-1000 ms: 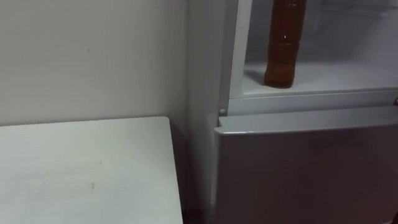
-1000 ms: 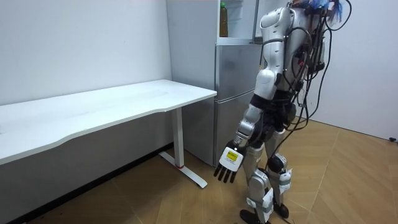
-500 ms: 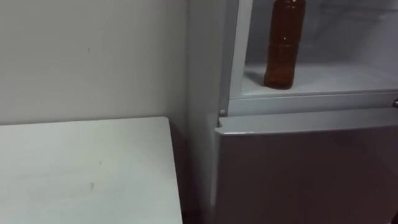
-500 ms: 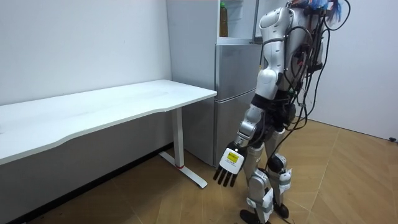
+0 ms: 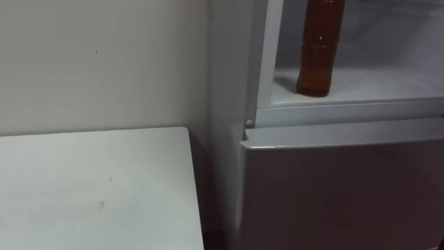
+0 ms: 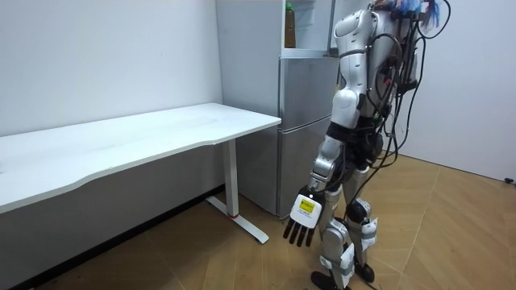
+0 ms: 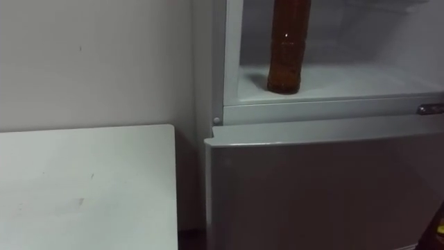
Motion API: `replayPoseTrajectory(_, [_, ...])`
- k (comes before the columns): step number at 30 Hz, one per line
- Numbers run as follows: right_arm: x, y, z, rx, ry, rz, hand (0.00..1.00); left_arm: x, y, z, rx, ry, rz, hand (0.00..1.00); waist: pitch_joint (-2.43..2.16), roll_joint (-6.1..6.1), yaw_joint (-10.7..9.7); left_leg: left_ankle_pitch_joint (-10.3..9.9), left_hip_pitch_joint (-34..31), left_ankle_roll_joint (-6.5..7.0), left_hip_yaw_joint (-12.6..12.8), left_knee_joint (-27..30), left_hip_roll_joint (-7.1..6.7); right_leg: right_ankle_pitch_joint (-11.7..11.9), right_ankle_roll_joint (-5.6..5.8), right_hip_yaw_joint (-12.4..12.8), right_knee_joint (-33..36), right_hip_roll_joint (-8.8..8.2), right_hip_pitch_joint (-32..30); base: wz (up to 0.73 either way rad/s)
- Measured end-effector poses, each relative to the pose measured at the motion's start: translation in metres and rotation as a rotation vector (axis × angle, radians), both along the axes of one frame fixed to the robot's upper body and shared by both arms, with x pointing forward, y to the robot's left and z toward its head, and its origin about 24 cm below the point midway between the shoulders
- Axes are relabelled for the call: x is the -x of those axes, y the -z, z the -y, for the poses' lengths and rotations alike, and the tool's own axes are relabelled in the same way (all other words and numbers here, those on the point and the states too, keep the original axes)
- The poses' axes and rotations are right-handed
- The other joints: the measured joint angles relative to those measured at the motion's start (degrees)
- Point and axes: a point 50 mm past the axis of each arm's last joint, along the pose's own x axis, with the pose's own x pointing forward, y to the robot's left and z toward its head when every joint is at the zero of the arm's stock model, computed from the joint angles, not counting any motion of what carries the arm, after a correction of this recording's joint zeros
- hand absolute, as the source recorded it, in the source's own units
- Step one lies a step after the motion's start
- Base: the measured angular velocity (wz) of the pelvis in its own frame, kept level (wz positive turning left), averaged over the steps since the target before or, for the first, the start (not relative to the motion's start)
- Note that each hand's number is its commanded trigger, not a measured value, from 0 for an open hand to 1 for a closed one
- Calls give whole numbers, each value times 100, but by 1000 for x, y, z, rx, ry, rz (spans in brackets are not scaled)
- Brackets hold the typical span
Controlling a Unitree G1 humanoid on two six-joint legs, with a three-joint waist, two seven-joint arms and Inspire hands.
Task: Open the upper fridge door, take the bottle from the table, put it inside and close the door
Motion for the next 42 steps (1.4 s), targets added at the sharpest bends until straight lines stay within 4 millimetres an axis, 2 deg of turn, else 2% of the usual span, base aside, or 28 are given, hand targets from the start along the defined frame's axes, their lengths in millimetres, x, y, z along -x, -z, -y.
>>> replayPoseTrajectory(10, [-12, -6, -17, 62, -109, -20, 0, 0, 1, 3, 9, 22, -9, 0, 1, -18, 41, 0, 1, 0, 1, 59, 6, 5, -8, -13, 10, -2, 17, 0])
replayPoseTrajectory(16, [-17, -5, -22, 64, -144, -25, 0, -1, 2, 6, 19, 52, -14, 0, 1, -38, 153, 0, -6, 1, -8, 83, 5, 11, -13, -137, 6, -23, 28, 0])
replayPoseTrajectory(26, [-30, -3, -40, 139, -267, -90, 0, 2, 4, 11, 56, 66, -34, 0, -2, 73, 216, 0, -30, -1, -12, 75, 16, 18, -22, -159, 1, -17, 2, 0])
replayPoseTrajectory(42, [-52, 5, -66, 164, -529, -147, 0, 8, 4, 13, 84, 79, -68, 0, 1, 87, 446, -1, 22, -4, -5, 78, 20, 24, -29, -149, -4, -11, 87, 0])
